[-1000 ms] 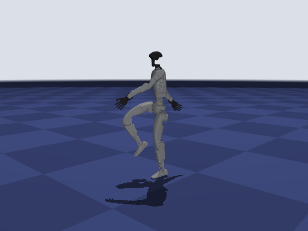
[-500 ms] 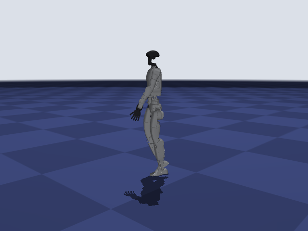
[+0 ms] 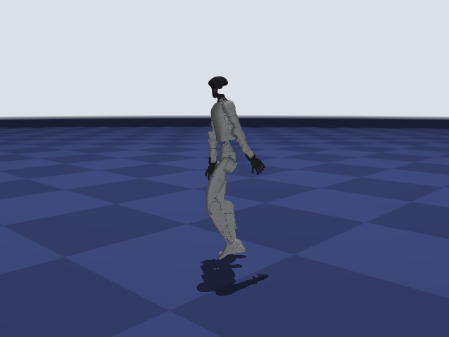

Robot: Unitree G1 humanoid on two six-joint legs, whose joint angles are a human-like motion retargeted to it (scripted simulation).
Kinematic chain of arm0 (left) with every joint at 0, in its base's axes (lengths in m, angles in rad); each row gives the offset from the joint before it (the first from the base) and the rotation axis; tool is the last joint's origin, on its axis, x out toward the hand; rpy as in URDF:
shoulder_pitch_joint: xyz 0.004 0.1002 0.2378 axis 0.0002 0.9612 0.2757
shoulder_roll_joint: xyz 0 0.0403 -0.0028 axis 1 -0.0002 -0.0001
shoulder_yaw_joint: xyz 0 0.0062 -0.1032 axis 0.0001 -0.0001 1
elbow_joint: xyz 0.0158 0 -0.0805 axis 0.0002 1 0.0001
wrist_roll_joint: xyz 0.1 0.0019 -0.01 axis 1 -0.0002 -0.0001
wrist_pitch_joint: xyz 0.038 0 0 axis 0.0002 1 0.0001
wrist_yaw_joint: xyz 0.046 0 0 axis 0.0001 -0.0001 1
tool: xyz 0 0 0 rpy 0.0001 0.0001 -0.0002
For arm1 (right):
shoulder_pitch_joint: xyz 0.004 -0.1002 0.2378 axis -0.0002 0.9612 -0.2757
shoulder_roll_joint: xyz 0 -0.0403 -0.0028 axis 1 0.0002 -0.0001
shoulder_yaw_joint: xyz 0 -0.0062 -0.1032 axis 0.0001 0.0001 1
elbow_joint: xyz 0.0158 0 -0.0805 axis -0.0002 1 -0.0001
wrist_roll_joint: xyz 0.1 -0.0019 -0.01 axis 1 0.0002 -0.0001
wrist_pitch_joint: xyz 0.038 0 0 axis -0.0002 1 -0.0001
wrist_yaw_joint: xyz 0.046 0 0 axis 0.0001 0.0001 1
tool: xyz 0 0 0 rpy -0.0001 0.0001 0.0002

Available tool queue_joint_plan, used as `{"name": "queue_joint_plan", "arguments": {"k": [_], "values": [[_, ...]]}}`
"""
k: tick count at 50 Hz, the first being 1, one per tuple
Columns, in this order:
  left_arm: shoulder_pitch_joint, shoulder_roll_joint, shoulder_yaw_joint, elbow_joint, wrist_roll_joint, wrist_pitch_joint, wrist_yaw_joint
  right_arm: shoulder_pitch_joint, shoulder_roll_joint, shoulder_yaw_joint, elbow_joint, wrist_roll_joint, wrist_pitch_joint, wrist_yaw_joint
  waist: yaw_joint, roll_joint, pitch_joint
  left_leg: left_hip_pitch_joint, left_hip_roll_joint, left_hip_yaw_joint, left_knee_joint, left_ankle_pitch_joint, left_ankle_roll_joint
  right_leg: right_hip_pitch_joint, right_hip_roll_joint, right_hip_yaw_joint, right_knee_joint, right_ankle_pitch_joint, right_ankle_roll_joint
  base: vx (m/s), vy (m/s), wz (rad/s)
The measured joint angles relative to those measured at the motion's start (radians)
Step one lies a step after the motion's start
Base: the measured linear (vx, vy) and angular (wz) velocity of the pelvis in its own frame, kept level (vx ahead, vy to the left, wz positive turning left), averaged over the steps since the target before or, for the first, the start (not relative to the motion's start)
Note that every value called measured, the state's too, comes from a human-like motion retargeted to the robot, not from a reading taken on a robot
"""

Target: In place motions

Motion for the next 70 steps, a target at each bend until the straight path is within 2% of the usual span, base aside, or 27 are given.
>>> {"name": "queue_joint_plan", "arguments": {"k": [2,5,8,10,12,15,17,22,25,27,30,32,33,35,39,40,45,48,50,51,52,54,57,60,63,66,70], "values": [[0.057,-0.007,0.02,0.055,0.057,0.014,-0.015,-0.151,0.026,-0.027,-0.062,0.014,0.034,0.064,0.088,-0.019,0.046,-0.192,-0.001,0.007,0.306,-0.048,-0.004,-0.009,-0.016,0.055,0.017,0.017,-0.007,-0.13,-0.13,-1.32],[0.136,-0.016,0.053,0.092,0.089,0.041,-0.127,-0.395,0.087,-0.095,-0.223,-0.065,0.102,0.169,0.225,-0.047,0.167,-0.416,0.158,0.147,0.617,-0.128,0.015,0.011,-0.044,0.136,0.022,0.053,-0.034,-0.22,-0.15,-1.44],[0.194,-0.002,0.089,0.092,0.09,0.064,-0.177,-0.624,0.099,-0.066,-0.403,-0.022,0.088,0.226,0.369,-0.145,0.305,-0.625,0.134,0.228,0.674,-0.126,-0.152,-0.026,-0.168,0.243,0.127,0.018,-0.04,-0.2,-0.15,-1.29],[0.214,0.017,0.117,0.092,0.08,0.07,-0.164,-0.741,0.084,-0.022,-0.533,0.036,0.07,0.209,0.432,-0.204,0.366,-0.753,0.103,0.271,0.656,-0.125,-0.269,-0.082,-0.244,0.276,0.209,-0.012,-0.044,-0.06,-0.09,-0.33],[0.225,0.037,0.142,0.092,0.043,0.074,-0.137,-0.827,0.052,0.017,-0.624,0.05,0.03,0.165,0.471,-0.232,0.405,-0.808,0.103,0.319,0.635,-0.143,-0.316,-0.132,-0.286,0.288,0.285,-0.033,-0.058,0.04,-0.08,0.11],[0.218,0.054,0.191,0.092,-0.026,0.075,-0.116,-0.93,0.004,0.075,-0.68,0.027,0.03,0.046,0.49,-0.255,0.414,-0.797,0.102,0.37,0.625,-0.136,-0.301,-0.16,-0.295,0.31,0.331,-0.056,-0.06,0.04,-0.12,0.37],[0.196,0.062,0.211,0.092,-0.059,0.069,-0.122,-0.96,-0.012,0.101,-0.697,0.014,0.021,0.0,0.467,-0.262,0.371,-0.751,0.087,0.369,0.639,-0.123,-0.259,-0.149,-0.277,0.289,0.299,-0.054,-0.054,0.04,-0.12,0.75],[0.101,0.102,0.201,0.092,-0.021,0.056,-0.18,-0.897,0.002,0.113,-0.692,-0.072,-0.086,-0.048,0.336,-0.223,0.158,-0.564,0.069,0.243,0.603,-0.157,-0.13,-0.086,-0.154,0.177,0.133,-0.015,-0.042,0.1,-0.05,1.18],[0.029,0.128,0.179,0.086,0.003,0.024,-0.165,-0.799,0.029,0.09,-0.66,-0.114,-0.117,-0.061,0.248,-0.189,0.047,-0.377,0.003,0.129,0.434,-0.193,-0.085,-0.039,-0.1,0.105,0.048,-0.002,-0.028,0.13,0.05,1.21],[-0.004,0.132,0.172,0.052,0.007,0.014,-0.147,-0.724,0.053,0.066,-0.632,-0.113,-0.13,-0.007,0.198,-0.17,-0.014,-0.228,-0.064,0.049,0.245,-0.181,-0.065,-0.012,-0.079,0.068,0.008,-0.003,-0.014,0.17,0.11,0.98],[-0.047,0.127,0.18,0.015,-0.019,0.006,-0.113,-0.606,0.096,0.03,-0.593,-0.069,-0.112,0.109,0.119,-0.143,-0.111,-0.008,-0.16,-0.112,-0.084,-0.118,-0.075,0.014,-0.051,0.025,-0.045,-0.003,0.007,0.15,0.2,0.83],[-0.074,0.114,0.193,-0.001,-0.041,0.001,-0.102,-0.537,0.121,0.012,-0.567,-0.036,-0.088,0.169,0.06,-0.117,-0.176,0.118,-0.183,-0.205,-0.295,-0.076,-0.078,0.015,-0.028,-0.007,-0.075,-0.003,0.019,0.05,0.32,0.86],[-0.087,0.107,0.196,-0.006,-0.055,-0.002,-0.099,-0.504,0.129,0.01,-0.556,-0.017,-0.075,0.188,0.031,-0.101,-0.206,0.174,-0.183,-0.245,-0.398,-0.113,-0.102,0.014,-0.014,-0.025,-0.088,-0.003,0.025,0.01,0.36,0.98],[-0.116,0.092,0.197,-0.014,-0.076,-0.005,-0.1,-0.442,0.132,0.012,-0.539,0.009,-0.055,0.209,-0.034,-0.071,-0.253,0.248,-0.161,-0.21,-0.537,-0.205,-0.084,0.013,0.003,-0.072,-0.11,-0.003,0.037,-0.03,0.35,1.19],[-0.203,0.063,0.172,-0.008,-0.099,0.001,-0.1,-0.32,0.11,0.011,-0.533,-0.023,-0.042,0.217,-0.134,-0.016,-0.299,0.244,-0.136,-0.267,-0.648,-0.222,-0.127,-0.01,0.017,-0.171,-0.111,-0.006,0.062,-0.14,0.39,1.08],[-0.227,0.057,0.165,-0.003,-0.108,0.003,-0.097,-0.286,0.104,0.011,-0.534,-0.044,-0.043,0.218,-0.138,-0.01,-0.293,0.236,-0.133,-0.283,-0.654,-0.213,-0.136,-0.012,0.016,-0.182,-0.102,-0.005,0.065,-0.18,0.34,0.24],[-0.343,0.056,0.026,0.026,-0.195,-0.027,-0.135,-0.124,0.032,-0.032,-0.43,-0.218,-0.078,0.177,-0.072,-0.029,-0.188,0.265,-0.151,-0.278,-0.6,-0.216,-0.086,-0.037,-0.033,-0.164,0.063,0.021,0.066,-0.13,0.26,-0.14],[-0.373,0.047,-0.075,0.042,-0.292,-0.085,-0.12,-0.021,0.003,-0.045,-0.26,-0.395,-0.028,0.075,-0.073,0.012,-0.163,0.281,-0.117,-0.294,-0.564,-0.225,-0.072,-0.122,-0.046,-0.126,0.297,0.172,0.033,0.08,0.2,-0.16],[-0.431,0.022,-0.126,-0.001,-0.417,-0.13,-0.043,0.061,-0.017,-0.041,-0.172,-0.517,0.019,0.024,-0.09,0.057,-0.118,0.307,-0.075,-0.283,-0.556,-0.236,-0.074,-0.244,-0.041,-0.07,0.548,0.355,-0.054,-0.06,0.24,-0.24],[-0.465,-0.001,-0.122,-0.059,-0.457,-0.195,0.013,0.123,-0.028,-0.036,-0.141,-0.566,0.03,0.0,-0.115,0.081,-0.093,0.32,-0.056,-0.287,-0.556,-0.233,-0.079,-0.32,0.018,0.0,0.676,0.379,-0.042,-0.06,0.31,-0.18],[-0.509,-0.022,-0.114,-0.119,-0.483,-0.255,0.059,0.182,-0.041,-0.031,-0.108,-0.61,0.043,-0.018,-0.139,0.104,-0.067,0.33,-0.039,-0.286,-0.553,-0.232,-0.081,-0.396,0.046,0.034,0.81,0.386,-0.044,-0.06,0.31,-0.16],[-0.639,-0.042,-0.095,-0.246,-0.469,-0.316,0.078,0.283,-0.084,-0.031,-0.035,-0.665,0.093,-0.016,-0.201,0.147,-0.011,0.335,-0.017,-0.28,-0.544,-0.229,-0.072,-0.563,-0.012,-0.03,1.092,0.33,-0.093,-0.18,0.32,-0.01],[-0.836,-0.01,-0.1,-0.417,-0.416,-0.254,0.013,0.417,-0.148,-0.07,0.03,-0.665,0.24,0.056,-0.372,0.216,0.108,0.346,0.017,-0.314,-0.542,-0.203,-0.056,-0.842,-0.087,-0.118,1.396,0.251,-0.125,-0.21,0.26,1.07],[-0.985,0.069,-0.132,-0.553,-0.41,-0.254,0.038,0.561,-0.201,-0.149,0.03,-0.568,0.335,0.116,-0.562,0.303,0.26,0.329,0.146,-0.309,-0.486,-0.219,-0.046,-1.113,-0.087,-0.201,1.488,0.194,-0.101,-0.1,0.13,1.41],[-1.089,0.113,-0.125,-0.599,-0.433,-0.299,0.114,0.678,-0.238,-0.211,0.03,-0.382,0.359,0.083,-0.652,0.365,0.341,0.269,0.223,-0.323,-0.387,-0.241,-0.018,-1.267,-0.079,-0.301,1.399,0.159,-0.143,0.01,0.04,0.29],[-1.154,0.097,-0.099,-0.611,-0.469,-0.323,0.147,0.743,-0.236,-0.274,0.03,-0.18,0.339,-0.052,-0.647,0.361,0.333,0.273,0.212,-0.324,-0.379,-0.26,-0.01,-1.267,-0.08,-0.319,1.332,0.152,-0.161,0.01,-0.06,-0.44],[-1.132,0.048,-0.091,-0.622,-0.483,-0.335,0.14,0.743,-0.203,-0.336,0.03,-0.07,0.269,-0.153,-0.606,0.338,0.21,0.3,0.161,-0.324,-0.486,-0.282,-0.042,-1.064,-0.096,-0.306,1.268,0.206,-0.14,0.08,-0.13,-0.31]]}}
